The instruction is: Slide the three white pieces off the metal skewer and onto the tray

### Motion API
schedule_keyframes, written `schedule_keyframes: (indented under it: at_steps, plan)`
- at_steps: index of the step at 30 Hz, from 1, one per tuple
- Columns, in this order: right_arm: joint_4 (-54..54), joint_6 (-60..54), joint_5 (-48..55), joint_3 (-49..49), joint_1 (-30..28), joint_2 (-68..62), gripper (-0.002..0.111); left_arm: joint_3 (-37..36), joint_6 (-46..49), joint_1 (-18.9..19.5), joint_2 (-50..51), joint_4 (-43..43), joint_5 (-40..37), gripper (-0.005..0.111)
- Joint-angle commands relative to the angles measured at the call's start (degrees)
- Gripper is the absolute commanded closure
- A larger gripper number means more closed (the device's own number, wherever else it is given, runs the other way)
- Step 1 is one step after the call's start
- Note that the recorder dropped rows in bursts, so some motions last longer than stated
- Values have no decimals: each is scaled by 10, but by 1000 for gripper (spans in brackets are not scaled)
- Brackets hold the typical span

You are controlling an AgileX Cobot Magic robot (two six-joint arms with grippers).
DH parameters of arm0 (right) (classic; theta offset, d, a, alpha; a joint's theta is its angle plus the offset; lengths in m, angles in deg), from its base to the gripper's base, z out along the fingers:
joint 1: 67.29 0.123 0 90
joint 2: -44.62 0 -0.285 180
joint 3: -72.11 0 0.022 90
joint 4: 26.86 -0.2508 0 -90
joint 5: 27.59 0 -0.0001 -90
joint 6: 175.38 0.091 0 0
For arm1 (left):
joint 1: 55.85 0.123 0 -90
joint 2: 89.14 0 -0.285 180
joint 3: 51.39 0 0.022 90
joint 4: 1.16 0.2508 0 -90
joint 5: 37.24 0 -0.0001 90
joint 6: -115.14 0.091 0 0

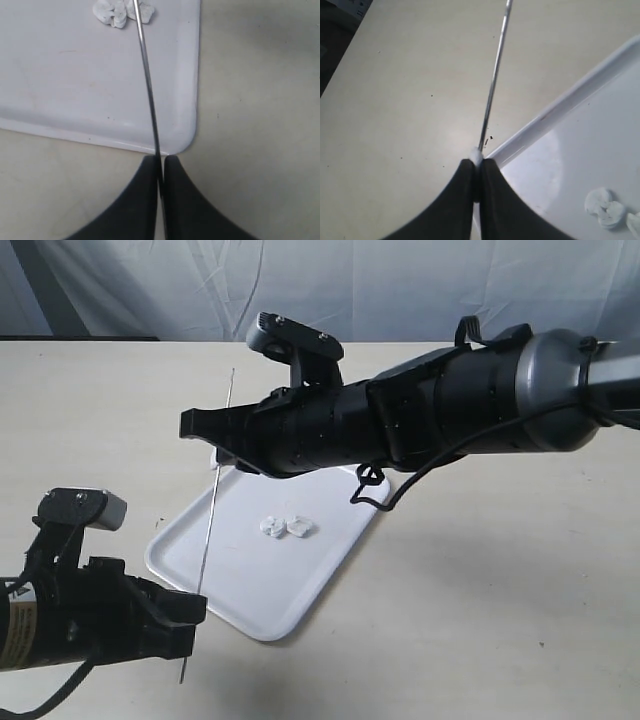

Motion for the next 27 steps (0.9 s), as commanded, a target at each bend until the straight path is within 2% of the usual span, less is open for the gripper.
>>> schedule_keyframes:
  at_steps: [1, 27]
  plan:
    - [-15, -2, -59, -12, -12, 11, 109, -13, 15, -6, 3, 38, 70, 107]
    - [-15, -2, -152, -13, -13, 11, 109, -66, 18, -6, 3, 37, 86, 107]
